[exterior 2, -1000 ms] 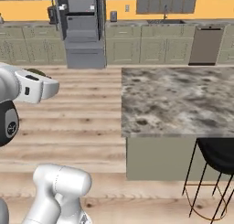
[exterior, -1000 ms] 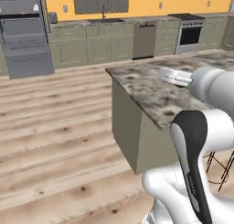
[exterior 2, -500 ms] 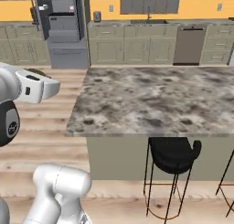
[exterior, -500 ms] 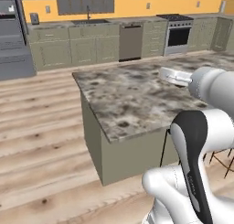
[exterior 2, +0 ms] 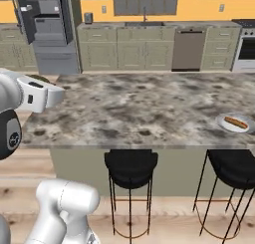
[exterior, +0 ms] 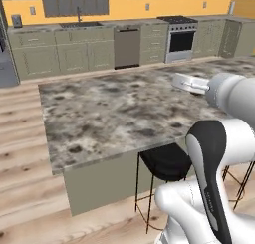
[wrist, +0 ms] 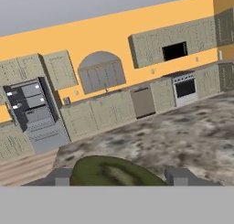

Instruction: Pick up the pear and kiwi from the fridge and place one fruit on each plate on the dining counter.

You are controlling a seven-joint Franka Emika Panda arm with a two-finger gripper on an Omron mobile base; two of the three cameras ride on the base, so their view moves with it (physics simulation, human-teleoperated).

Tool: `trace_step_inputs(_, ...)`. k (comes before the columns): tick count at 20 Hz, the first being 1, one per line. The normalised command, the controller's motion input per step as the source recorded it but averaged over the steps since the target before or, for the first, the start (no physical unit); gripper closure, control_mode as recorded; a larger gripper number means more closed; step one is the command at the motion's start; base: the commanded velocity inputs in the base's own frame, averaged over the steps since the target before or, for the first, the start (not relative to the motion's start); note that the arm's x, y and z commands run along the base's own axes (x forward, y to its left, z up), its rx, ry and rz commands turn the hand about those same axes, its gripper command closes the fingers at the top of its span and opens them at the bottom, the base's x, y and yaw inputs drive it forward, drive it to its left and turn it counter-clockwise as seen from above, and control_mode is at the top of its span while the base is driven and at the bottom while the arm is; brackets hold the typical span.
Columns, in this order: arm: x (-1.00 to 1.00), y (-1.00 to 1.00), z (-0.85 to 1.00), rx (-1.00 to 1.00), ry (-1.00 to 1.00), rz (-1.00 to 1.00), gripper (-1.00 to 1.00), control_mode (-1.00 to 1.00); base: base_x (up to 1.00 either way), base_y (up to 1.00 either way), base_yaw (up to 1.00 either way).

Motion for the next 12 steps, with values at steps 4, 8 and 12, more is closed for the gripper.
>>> trace_step_inputs(4, 0.00, 0.00, 0.00, 0.00, 0.00, 0.00, 1.00, 1.00, 0.00, -1.00, 0.00)
trace_step_inputs(8, 0.00, 0.00, 0.00, 0.00, 0.00, 0.00, 1.00, 1.00, 0.00, -1.00, 0.00)
trace_step_inputs(12, 0.00, 0.00, 0.00, 0.00, 0.00, 0.00, 1.00, 1.00, 0.01, -1.00, 0.00)
